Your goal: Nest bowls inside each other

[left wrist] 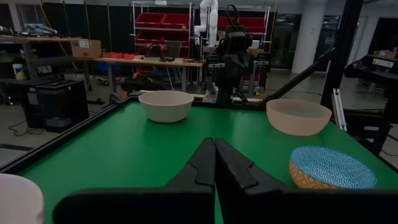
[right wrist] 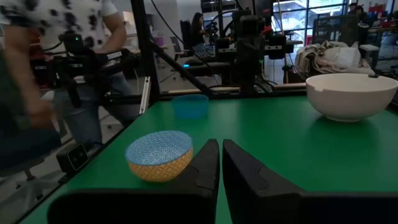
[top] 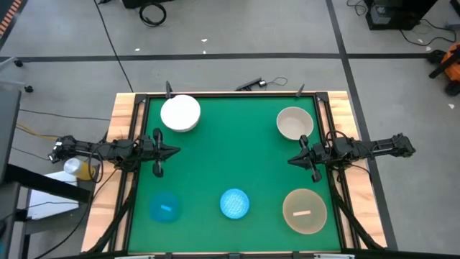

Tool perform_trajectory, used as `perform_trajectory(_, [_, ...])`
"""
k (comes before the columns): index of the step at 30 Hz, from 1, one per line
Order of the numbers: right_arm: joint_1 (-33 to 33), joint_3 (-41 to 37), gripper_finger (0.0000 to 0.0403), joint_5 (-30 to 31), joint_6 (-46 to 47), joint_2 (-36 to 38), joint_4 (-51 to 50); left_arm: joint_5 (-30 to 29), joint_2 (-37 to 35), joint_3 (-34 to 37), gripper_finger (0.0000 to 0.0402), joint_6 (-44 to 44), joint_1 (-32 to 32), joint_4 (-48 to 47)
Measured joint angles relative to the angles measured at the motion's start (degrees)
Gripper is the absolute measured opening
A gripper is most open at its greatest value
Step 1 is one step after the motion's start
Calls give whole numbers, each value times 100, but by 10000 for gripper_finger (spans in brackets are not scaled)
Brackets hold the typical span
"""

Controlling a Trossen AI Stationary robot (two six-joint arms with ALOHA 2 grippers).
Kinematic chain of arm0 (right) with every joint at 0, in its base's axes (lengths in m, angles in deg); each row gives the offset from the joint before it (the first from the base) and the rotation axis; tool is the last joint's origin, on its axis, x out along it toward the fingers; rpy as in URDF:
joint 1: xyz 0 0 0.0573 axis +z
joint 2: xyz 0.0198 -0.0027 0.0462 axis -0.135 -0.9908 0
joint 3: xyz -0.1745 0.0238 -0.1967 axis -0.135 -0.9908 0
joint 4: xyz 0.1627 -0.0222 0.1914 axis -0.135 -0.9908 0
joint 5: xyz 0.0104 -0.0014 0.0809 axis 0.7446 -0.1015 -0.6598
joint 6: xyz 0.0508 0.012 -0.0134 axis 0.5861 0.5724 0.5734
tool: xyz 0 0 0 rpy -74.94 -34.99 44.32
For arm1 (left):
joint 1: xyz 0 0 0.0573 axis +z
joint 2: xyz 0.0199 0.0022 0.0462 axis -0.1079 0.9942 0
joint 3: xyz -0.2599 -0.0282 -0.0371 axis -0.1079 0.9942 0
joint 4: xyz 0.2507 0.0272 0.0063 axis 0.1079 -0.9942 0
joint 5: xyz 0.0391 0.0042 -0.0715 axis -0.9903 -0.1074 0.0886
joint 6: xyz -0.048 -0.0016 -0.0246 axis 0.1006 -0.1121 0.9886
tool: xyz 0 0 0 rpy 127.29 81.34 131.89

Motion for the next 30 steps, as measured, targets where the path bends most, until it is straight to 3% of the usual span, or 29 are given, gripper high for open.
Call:
perform_trajectory(26, [0, 0, 29, 0, 0, 0, -2, -2, 5, -2, 5, 16, 0, 84])
perform_trajectory(30, [0, 0, 29, 0, 0, 1, 0, -4, 20, -2, 5, 576, 2, 96])
